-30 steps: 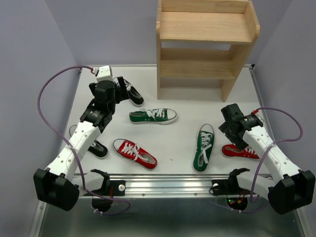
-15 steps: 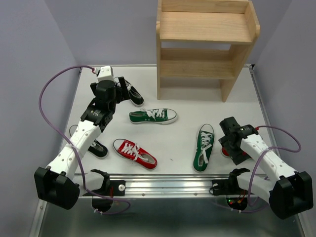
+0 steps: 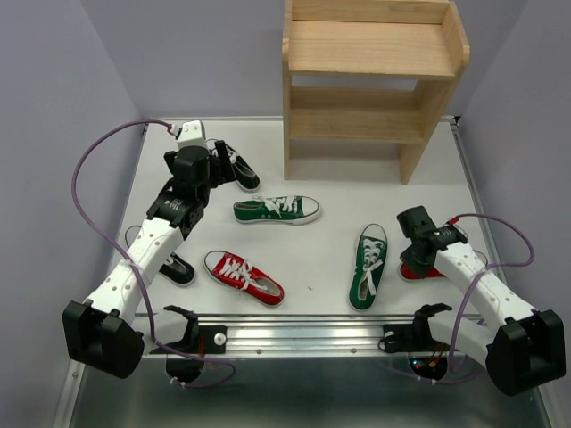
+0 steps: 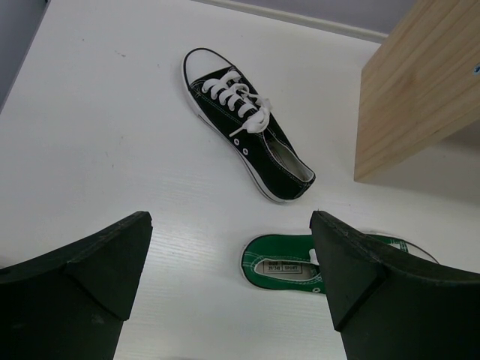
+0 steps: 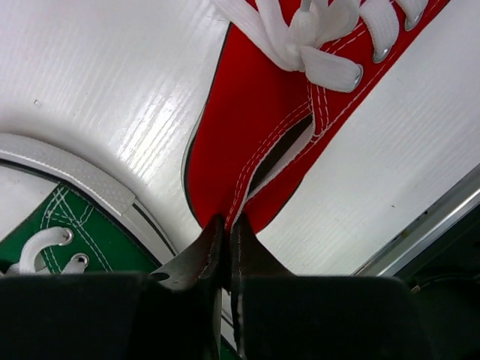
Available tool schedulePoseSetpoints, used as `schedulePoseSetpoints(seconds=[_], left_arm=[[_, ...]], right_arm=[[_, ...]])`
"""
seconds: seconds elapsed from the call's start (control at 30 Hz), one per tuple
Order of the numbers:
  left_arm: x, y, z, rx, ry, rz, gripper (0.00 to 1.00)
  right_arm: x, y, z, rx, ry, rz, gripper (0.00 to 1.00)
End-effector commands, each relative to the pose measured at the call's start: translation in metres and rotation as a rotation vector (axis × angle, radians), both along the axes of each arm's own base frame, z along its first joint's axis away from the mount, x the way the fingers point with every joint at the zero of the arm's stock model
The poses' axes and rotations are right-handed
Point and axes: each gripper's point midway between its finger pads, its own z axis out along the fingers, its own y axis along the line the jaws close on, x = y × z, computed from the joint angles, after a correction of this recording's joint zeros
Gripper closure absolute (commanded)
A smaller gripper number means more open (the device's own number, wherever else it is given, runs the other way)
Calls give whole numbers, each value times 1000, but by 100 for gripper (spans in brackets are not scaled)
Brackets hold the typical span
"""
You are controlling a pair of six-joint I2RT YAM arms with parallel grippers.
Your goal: Place and organize the shoes onto the shoe shelf
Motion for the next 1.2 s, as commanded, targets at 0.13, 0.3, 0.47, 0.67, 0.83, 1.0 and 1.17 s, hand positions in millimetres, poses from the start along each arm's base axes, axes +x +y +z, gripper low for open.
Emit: schedulePoseSetpoints(seconds=[0.13,0.3,0.47,0.67,0.83,1.0,1.17], left_arm=[[0,1,14,-22,-50,7,1],[1,0,12,-29,-46,9,1],[2,2,9,-19,-33,22,1],[5,-1,5,-19,-19,14,1],[5,-2,3,-18,-16,12,1],[3,0,3,-15,-15,15,1],[5,-2,1,-18,-11,7,1]], right_arm=[[64,46,51,5,-156,373,99],[85,94,58,-13,-145,593,99],[77,170,45,38,-98,908,99],[57,208,28,-37,-22,1095,99],[56,212,37,-49,-61,1131,99],[54,200,32,-93,-49,1126,99],[52,191,14,-132,-26,1152,99]])
